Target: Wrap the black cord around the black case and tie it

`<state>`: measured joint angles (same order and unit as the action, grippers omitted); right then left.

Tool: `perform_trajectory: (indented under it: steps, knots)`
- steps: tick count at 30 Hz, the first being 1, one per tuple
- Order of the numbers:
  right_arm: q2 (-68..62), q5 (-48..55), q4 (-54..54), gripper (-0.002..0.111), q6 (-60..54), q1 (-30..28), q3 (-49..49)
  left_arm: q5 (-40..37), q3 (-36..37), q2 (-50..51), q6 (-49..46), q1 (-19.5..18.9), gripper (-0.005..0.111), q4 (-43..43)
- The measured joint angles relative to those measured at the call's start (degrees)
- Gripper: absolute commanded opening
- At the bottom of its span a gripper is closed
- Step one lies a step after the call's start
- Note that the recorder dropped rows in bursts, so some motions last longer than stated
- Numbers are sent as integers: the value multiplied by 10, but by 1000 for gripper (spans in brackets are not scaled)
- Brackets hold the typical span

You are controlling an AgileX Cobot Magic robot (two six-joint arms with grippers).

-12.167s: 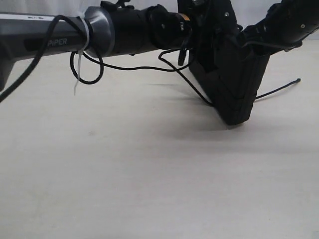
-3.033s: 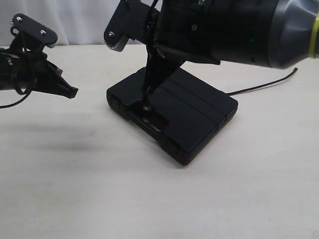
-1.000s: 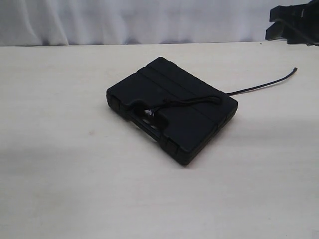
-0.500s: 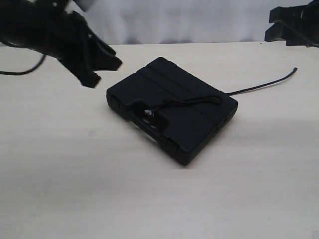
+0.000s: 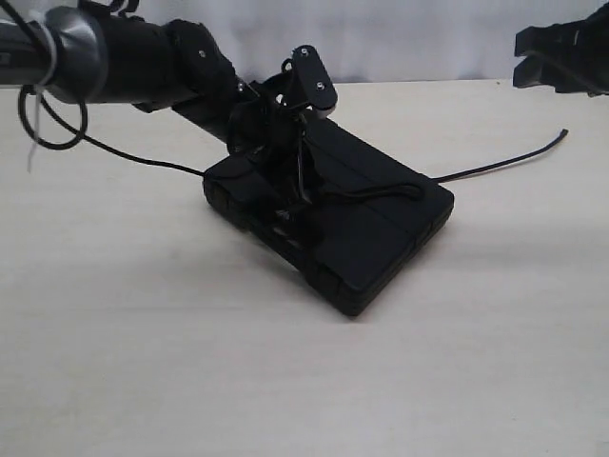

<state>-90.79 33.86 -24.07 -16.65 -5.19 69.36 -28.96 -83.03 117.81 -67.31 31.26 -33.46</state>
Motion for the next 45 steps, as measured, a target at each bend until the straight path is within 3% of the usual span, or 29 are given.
perform_trajectory:
  steps: [7, 14, 23, 29, 33, 35, 36, 40, 45]
  knots:
    - [-40, -17, 94, 51, 77, -6, 9, -44, -47, 48, -26, 2, 44, 19]
    - [-71, -15, 92, 51, 88, -59, 23, -67, -50, 51, -44, 8, 44, 26]
    - [-110, -15, 86, 51, 88, -66, 23, -105, -64, 41, -51, 16, 44, 21]
    - [-124, -20, 84, 51, 88, -72, 24, -60, -64, 65, -47, 17, 43, 25]
    - [-167, -20, 76, 51, 105, -106, 25, -50, -64, 68, -47, 17, 17, 25]
    - [-185, -17, 57, 51, 111, -117, 25, -49, -64, 69, -47, 17, 2, 25]
    - [-201, -14, 31, 51, 111, -123, 25, -44, -64, 69, -47, 17, 0, 25]
    - [-236, -33, -74, 51, 70, -124, 25, -41, -64, 70, -47, 17, 0, 25]
    - [-283, -114, -285, 51, -53, -124, 25, -41, -64, 70, -47, 17, 0, 26]
